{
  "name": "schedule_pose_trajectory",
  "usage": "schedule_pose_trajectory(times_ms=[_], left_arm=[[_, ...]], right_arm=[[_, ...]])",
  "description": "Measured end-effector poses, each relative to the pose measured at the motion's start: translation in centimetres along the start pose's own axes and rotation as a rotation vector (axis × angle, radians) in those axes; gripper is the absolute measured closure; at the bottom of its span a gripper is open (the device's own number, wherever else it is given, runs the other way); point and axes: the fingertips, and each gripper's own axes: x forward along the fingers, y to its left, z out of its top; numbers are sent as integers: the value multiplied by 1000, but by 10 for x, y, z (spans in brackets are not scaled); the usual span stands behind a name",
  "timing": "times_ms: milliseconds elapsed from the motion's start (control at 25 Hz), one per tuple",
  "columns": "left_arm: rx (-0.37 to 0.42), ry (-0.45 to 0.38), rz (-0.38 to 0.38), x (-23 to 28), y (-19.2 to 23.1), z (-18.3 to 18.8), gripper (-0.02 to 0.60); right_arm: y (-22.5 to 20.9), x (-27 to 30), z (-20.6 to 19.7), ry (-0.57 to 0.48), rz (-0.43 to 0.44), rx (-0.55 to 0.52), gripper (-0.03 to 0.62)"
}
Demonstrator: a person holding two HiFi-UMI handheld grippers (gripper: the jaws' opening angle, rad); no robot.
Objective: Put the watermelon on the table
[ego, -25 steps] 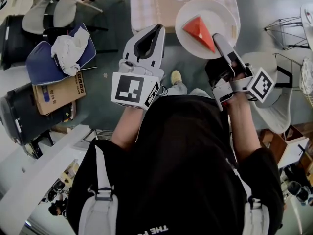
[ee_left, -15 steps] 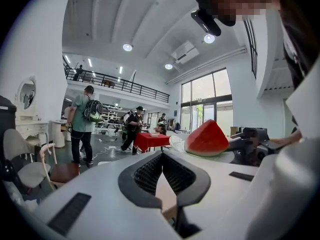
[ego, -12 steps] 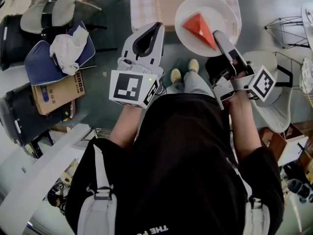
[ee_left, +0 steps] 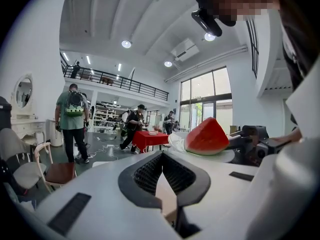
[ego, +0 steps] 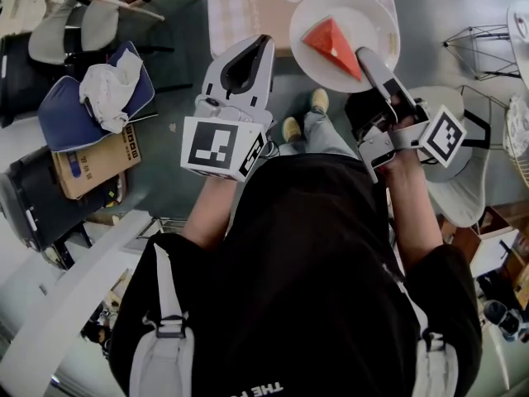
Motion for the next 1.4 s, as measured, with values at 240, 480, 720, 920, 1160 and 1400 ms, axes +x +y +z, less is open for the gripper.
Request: schedule_pose_trajectory(times_ms=[240, 480, 720, 920, 1160, 1400], left_arm=[[11, 2, 9, 34, 2, 9, 571], [7, 5, 21, 60, 10, 11, 571], [7, 7, 36, 80, 16, 15, 571], [9, 8, 47, 91, 19, 16, 571], [12, 8, 65, 97, 19, 16, 571], [19, 14, 87, 108, 15, 15, 571]], right_arm=[[-6, 8, 35, 4, -1, 6, 571], [-14, 19, 61, 15, -5, 4, 571], [-20, 30, 81, 20, -4, 14, 571], [-22, 36, 94, 25, 0, 15, 571], [-24, 37, 106, 27, 8, 14, 571], [-31, 38, 120, 45, 12, 20, 571]])
